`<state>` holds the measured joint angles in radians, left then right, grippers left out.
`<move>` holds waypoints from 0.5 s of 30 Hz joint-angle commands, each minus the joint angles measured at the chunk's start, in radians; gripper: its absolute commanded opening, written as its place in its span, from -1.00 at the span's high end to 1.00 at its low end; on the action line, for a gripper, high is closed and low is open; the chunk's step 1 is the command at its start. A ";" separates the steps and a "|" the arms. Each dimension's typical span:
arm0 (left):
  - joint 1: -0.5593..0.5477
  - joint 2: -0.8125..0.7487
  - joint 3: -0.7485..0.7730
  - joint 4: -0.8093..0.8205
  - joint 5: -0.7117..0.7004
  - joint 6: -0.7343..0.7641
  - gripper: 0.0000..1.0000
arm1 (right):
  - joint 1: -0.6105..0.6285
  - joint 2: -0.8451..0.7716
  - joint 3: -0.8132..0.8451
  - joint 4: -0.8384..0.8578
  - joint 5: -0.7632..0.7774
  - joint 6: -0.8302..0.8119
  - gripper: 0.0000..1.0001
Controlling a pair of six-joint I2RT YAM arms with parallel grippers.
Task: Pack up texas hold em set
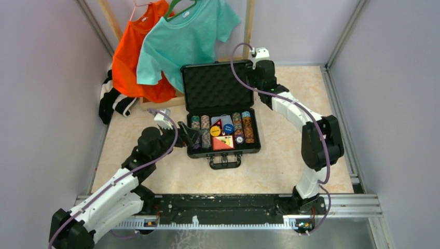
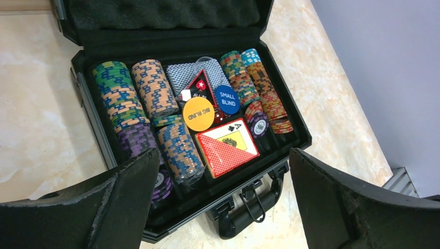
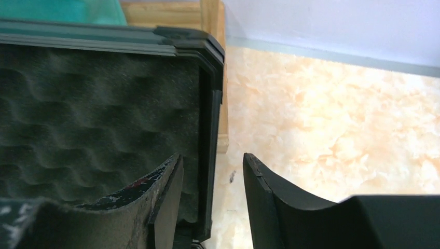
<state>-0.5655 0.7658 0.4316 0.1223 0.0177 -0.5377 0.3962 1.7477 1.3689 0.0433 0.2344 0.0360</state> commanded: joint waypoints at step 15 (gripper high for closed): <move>0.002 -0.028 0.057 -0.076 -0.045 0.040 -0.99 | -0.031 0.108 0.092 0.099 -0.056 0.022 0.37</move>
<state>-0.5655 0.7601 0.4530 0.0639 -0.0128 -0.5186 0.3763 1.8328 1.3907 0.0868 0.1917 0.0536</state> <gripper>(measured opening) 0.993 0.311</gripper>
